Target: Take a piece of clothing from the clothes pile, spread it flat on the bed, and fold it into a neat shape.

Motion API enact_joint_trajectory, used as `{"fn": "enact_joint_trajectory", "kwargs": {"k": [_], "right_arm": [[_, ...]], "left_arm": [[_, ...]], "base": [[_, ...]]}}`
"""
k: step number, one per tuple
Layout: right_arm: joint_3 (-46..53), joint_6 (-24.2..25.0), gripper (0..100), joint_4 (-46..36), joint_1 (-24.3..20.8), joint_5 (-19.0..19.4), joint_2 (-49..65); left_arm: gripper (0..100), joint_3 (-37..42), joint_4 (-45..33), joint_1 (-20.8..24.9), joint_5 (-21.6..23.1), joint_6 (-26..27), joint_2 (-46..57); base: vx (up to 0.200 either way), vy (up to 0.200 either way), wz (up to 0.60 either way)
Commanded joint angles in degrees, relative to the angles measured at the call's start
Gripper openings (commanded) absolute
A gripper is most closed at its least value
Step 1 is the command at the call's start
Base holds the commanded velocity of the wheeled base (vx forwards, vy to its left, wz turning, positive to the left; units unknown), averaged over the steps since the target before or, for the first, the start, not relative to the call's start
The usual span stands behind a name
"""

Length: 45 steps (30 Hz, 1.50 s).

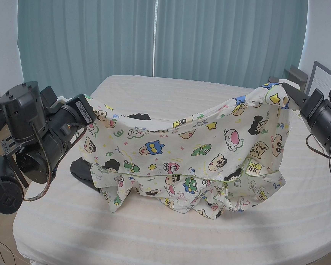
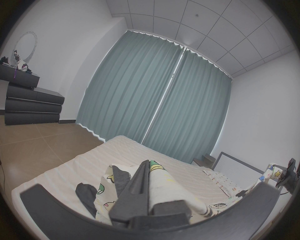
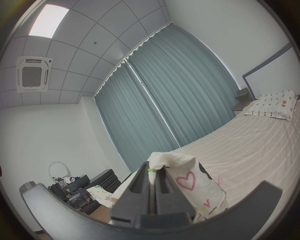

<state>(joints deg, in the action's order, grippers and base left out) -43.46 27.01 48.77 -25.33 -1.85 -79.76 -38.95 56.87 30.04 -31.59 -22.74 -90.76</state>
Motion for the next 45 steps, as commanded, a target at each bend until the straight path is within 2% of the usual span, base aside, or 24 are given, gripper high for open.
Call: {"fn": "enact_joint_trajectory", "kwargs": {"k": [1,7,11,17,38,45], "right_arm": [[0.1,0.0,0,0.0,-0.7,-0.2,1.2],[0.2,0.0,0,-0.1,-1.4,-0.3,3.4],[0.2,0.0,0,-0.1,-1.4,-0.3,4.5],[2.3,0.0,0,-0.1,-1.4,-0.1,5.0],[1.6,0.1,0,0.0,-0.3,0.1,2.4],[1.9,0.1,0,0.0,2.5,0.3,2.6]], "left_arm": [[0,1.4,0.1,0.6,-0.1,0.0,1.1],[0,2.7,0.2,0.8,-0.1,-0.4,2.7],[0,2.7,0.1,1.0,-0.1,-3.4,2.9],[0,2.8,0.1,2.2,-0.1,-3.6,2.7],[0,-1.7,-0.1,5.2,-0.1,-3.4,-3.7],[0,-2.0,-0.2,7.0,-0.1,-3.3,-4.2]], "base": [[-0.2,0.0,0.0],[-0.033,0.0,0.0],[0.0,0.0,0.0],[0.0,0.0,0.0],[0.0,-0.2,0.0],[0.0,-0.2,0.0]]}}
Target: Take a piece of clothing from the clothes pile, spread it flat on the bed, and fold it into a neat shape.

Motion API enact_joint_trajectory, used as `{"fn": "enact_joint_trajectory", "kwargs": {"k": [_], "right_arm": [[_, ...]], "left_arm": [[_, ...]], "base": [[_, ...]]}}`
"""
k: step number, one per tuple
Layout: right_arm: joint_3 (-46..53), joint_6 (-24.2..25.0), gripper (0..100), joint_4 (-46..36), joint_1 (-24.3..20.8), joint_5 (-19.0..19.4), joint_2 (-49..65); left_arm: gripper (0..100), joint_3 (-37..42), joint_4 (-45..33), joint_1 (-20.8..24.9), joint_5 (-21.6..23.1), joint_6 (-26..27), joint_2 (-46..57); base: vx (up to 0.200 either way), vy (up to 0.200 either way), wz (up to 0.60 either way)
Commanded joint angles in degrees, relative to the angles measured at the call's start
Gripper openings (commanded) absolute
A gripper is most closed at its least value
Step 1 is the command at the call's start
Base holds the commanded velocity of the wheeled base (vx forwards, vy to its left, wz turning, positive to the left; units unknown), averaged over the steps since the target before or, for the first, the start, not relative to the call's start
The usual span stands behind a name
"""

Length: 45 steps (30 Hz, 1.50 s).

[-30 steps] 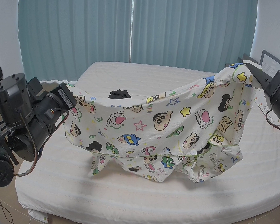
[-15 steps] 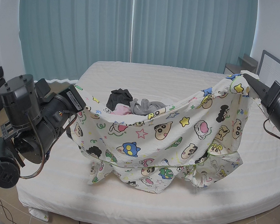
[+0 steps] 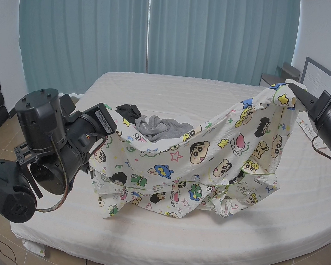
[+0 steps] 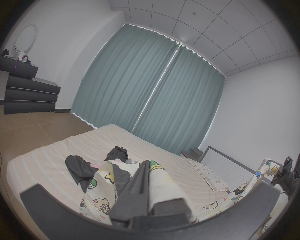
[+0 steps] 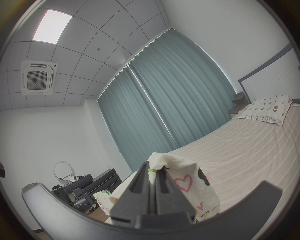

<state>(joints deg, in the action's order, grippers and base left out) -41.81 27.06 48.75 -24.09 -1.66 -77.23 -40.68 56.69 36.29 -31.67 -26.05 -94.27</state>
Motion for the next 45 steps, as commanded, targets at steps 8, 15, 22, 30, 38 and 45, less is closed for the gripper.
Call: {"fn": "enact_joint_trajectory", "kwargs": {"k": [8,15,22,30,38,45], "right_arm": [[0.2,-0.1,0,0.0,2.4,0.2,0.9],[0.5,0.0,0,0.0,4.7,0.3,1.7],[1.9,0.1,0,0.0,6.9,0.7,1.7],[2.0,0.1,0,0.0,9.1,2.1,2.6],[3.3,0.1,0,-0.1,11.6,4.1,4.1],[3.5,0.1,0,-0.1,12.3,4.7,4.9]], "left_arm": [[0,-1.0,-0.1,1.1,0.1,0.0,-1.0],[0,-1.2,-0.2,2.3,0.1,0.3,-1.3],[0,-2.7,-0.2,2.9,0.1,0.6,-2.8],[0,-3.4,-0.2,3.0,0.1,0.6,-4.0],[0,-3.4,-0.1,3.7,0.1,0.6,-4.0],[0,-3.2,-0.1,3.7,0.1,0.4,-3.9]], "base": [[0.0,-0.2,0.0],[0.0,-0.2,0.0],[0.0,-0.2,0.0],[0.0,-0.2,0.0],[0.0,-0.2,0.0],[0.0,-0.2,0.0]]}}
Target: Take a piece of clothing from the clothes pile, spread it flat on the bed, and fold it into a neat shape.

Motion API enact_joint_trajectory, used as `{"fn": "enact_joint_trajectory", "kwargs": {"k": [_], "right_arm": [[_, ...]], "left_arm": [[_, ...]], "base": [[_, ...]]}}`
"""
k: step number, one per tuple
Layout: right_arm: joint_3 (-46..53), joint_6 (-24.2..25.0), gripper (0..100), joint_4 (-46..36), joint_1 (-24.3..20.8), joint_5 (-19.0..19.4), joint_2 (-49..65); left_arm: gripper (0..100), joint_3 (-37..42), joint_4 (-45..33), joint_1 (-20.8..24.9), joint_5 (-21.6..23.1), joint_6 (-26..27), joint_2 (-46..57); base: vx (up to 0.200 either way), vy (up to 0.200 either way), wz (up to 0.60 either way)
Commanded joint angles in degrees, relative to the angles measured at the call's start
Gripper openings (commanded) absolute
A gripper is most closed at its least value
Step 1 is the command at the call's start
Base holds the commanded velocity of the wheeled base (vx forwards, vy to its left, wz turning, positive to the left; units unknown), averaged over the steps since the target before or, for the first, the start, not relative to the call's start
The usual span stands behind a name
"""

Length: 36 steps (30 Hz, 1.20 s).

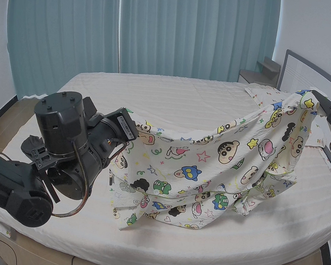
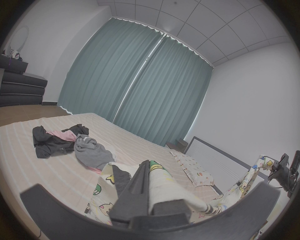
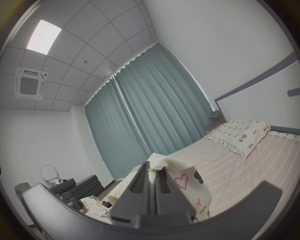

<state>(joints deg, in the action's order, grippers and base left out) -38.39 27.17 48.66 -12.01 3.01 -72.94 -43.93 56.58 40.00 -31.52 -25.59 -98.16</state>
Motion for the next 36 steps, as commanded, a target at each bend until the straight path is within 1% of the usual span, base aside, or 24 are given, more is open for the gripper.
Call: {"fn": "enact_joint_trajectory", "kwargs": {"k": [1,5,8,14,23,25,30,34,36], "right_arm": [[0.1,0.8,0,0.0,0.2,0.3,1.0],[-0.1,4.5,0,-0.1,0.2,0.9,1.7],[0.5,4.6,0,-0.1,0.3,1.1,1.7],[1.3,4.6,0,-0.1,0.7,1.3,1.7],[1.7,4.6,0,-0.2,0.6,1.8,3.3],[1.9,4.6,0,-0.5,0.4,2.6,5.3],[1.9,4.6,0,-0.9,0.1,3.0,8.0],[2.4,4.4,0,-0.9,0.0,4.3,10.6],[2.5,4.4,0,-0.9,-0.1,6.2,12.7]], "left_arm": [[0,0.2,0.0,0.0,0.0,-0.1,0.2],[0,0.0,0.2,0.0,-0.2,-0.3,0.2],[0,0.3,0.3,0.1,-0.4,-0.3,0.2],[0,0.4,0.4,0.1,-1.9,-0.3,0.3],[0,1.7,0.4,0.1,-2.0,-0.3,2.4],[0,3.2,0.4,0.1,-2.1,-0.2,4.8],[0,5.2,0.3,0.1,-2.1,0.1,8.4],[0,5.7,0.3,0.1,-3.5,0.2,11.8],[0,5.8,0.3,0.0,-3.5,0.5,13.6]], "base": [[0.0,-0.2,0.0],[0.0,-0.2,0.0],[0.0,-0.2,0.0],[0.0,0.0,0.0],[-0.2,0.0,0.0],[-0.2,0.0,0.0],[-0.2,0.0,0.0],[-0.2,0.0,0.0],[-0.2,0.0,0.0]]}}
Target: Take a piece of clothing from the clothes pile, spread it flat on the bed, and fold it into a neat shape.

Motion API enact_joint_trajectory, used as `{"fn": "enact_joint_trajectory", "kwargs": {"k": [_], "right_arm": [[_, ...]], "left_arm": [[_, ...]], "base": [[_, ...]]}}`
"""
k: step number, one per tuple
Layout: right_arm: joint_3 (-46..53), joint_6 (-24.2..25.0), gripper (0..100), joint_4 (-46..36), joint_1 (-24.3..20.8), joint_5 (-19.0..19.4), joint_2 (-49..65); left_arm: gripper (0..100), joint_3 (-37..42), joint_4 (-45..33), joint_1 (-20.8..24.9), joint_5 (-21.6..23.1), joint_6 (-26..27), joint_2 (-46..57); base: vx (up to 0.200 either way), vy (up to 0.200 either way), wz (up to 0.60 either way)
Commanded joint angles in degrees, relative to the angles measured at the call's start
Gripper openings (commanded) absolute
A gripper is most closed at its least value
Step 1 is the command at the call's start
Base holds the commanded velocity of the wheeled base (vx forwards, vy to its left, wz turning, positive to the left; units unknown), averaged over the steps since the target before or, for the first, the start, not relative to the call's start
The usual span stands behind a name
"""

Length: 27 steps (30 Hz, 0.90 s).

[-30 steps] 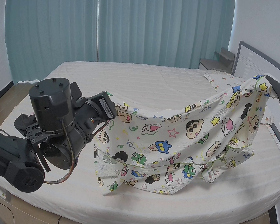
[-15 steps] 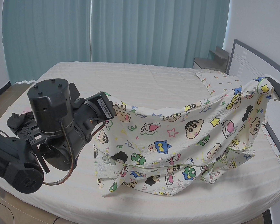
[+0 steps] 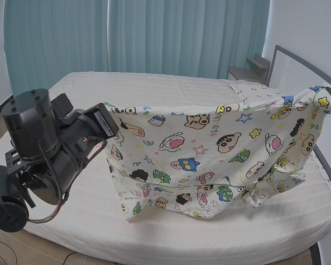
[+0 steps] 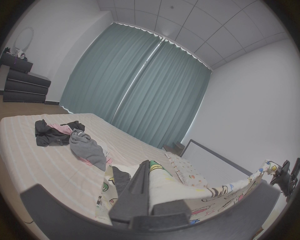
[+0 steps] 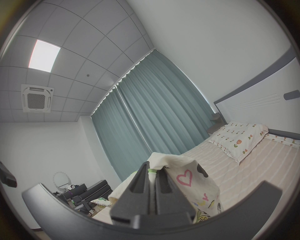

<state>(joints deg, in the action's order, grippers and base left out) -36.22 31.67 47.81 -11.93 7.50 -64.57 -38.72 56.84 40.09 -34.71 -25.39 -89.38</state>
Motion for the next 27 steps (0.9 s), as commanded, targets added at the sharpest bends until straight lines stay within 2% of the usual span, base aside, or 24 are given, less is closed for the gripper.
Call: {"fn": "enact_joint_trajectory", "kwargs": {"k": [1,4,12,18,27], "right_arm": [[0.4,-0.1,0,0.0,-0.2,2.7,5.3],[0.4,0.1,0,0.0,-0.2,7.1,9.2],[0.4,0.0,0,-1.1,-0.1,8.4,11.9],[1.9,0.0,0,-3.0,0.1,10.6,12.8],[6.6,-0.6,0,-4.2,2.4,10.8,9.3]], "left_arm": [[0,0.7,0.0,-0.1,-0.4,0.7,5.4],[0,2.3,0.1,-0.1,-0.4,3.9,8.1],[0,5.7,0.3,-0.4,-0.5,10.1,13.3],[0,8.7,-0.1,-0.5,-0.5,10.7,14.5],[0,13.1,-0.1,-1.4,-3.0,10.0,10.1]], "base": [[-0.2,0.0,0.0],[-0.067,0.0,0.0],[0.0,0.0,0.0],[0.0,0.0,0.0],[0.0,0.0,0.0]]}}
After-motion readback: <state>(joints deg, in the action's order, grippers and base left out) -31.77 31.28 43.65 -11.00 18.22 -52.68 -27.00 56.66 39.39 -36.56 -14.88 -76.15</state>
